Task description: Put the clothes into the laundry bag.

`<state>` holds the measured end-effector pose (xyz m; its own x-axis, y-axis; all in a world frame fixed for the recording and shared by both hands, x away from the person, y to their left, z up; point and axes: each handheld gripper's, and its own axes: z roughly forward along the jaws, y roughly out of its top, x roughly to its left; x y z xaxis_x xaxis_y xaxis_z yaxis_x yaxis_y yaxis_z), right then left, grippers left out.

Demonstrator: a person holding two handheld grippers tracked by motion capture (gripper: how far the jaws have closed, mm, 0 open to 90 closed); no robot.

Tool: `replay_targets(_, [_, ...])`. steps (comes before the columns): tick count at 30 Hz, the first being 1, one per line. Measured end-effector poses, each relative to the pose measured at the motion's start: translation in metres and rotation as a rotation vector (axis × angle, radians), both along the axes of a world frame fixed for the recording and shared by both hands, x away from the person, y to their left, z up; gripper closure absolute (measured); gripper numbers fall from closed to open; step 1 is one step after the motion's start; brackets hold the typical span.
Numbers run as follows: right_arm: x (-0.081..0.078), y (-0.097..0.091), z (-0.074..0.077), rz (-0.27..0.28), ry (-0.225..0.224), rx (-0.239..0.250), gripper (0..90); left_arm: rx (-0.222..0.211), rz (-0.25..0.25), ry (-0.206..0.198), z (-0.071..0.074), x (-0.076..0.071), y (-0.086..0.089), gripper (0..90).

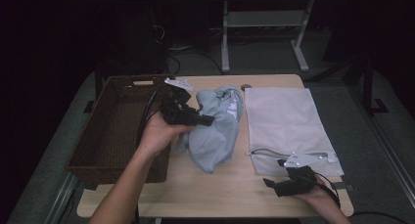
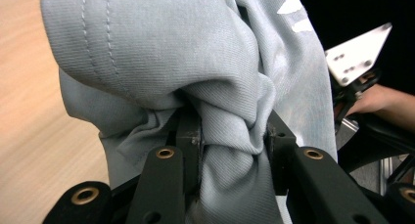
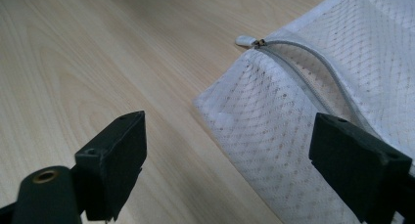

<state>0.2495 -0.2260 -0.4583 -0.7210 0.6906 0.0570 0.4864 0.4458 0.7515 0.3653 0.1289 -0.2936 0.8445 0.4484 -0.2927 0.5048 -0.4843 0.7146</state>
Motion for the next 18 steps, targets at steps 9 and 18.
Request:
replay_targets(9, [0.001,-0.004,0.002,-0.008,-0.003,0.000,12.1,0.034,0.003,0.021,-0.040,-0.004,-0.022,67.7])
replay_targets(18, [0.001,-0.012,0.010,-0.002,0.002,-0.001,15.1,0.067,-0.008,0.048,-0.064,-0.006,-0.030,67.6])
